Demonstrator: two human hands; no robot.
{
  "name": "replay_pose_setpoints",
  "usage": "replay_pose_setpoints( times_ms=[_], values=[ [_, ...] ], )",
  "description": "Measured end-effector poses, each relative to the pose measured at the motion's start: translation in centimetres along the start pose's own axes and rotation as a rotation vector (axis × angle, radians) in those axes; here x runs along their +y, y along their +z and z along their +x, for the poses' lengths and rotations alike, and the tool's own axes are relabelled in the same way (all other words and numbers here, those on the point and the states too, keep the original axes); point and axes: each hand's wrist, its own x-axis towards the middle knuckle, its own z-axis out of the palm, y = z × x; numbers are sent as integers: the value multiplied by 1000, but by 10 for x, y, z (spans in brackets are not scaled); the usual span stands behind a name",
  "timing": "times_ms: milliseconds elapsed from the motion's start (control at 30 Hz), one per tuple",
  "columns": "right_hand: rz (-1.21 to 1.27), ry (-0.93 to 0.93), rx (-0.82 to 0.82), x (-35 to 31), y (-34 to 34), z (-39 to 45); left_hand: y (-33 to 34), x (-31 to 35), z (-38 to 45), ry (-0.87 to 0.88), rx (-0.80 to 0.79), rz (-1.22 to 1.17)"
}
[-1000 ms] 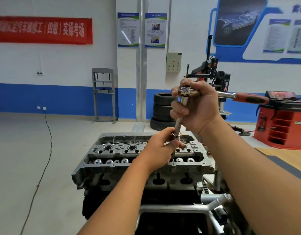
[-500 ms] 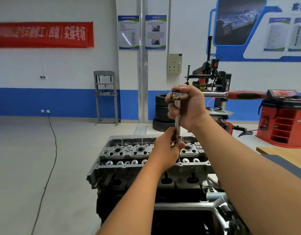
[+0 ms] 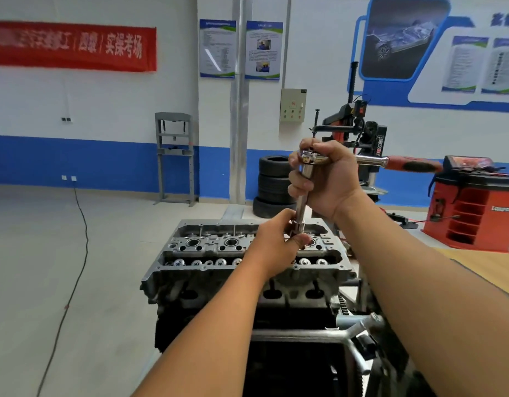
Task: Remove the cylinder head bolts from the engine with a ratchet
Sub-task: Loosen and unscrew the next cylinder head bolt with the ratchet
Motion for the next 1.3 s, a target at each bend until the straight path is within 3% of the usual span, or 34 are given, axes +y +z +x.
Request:
replay_pose_setpoints(
  times_ms=[167, 233, 400, 533, 667, 733, 800, 867, 933, 1167, 1300],
  values=[
    [-207, -299, 308, 12, 9, -3, 0, -4, 1, -27, -12, -62],
    [-227, -305, 292, 13, 13, -6, -2, -5, 0, -22, -20, -79],
    [-53, -15, 55, 1, 16, -9, -3, 7, -6, 24, -56, 34],
    [-56, 29, 128, 0, 17, -3, -3, 12, -5, -45, -42, 14],
    [-50, -128, 209, 7, 4, 1, -2, 10, 0, -106, -94, -63],
    [7, -155, 118, 6, -3, 1, -3, 9, 1, -103, -151, -149],
    [61, -59, -65, 4, -5, 7, -6, 10, 0, -64, -173, -278],
    [74, 53, -237, 5, -2, 15, -6, 9, -2, -36, -136, -367],
    [54, 74, -300, 11, 3, 22, -5, 6, -5, -22, -57, -367],
    [-84, -256, -1, 18, -4, 27, 7, 2, -4, 23, 106, -176],
    [9, -349, 69, 19, -6, 19, 5, -3, -7, 93, -7, -149]
  ],
)
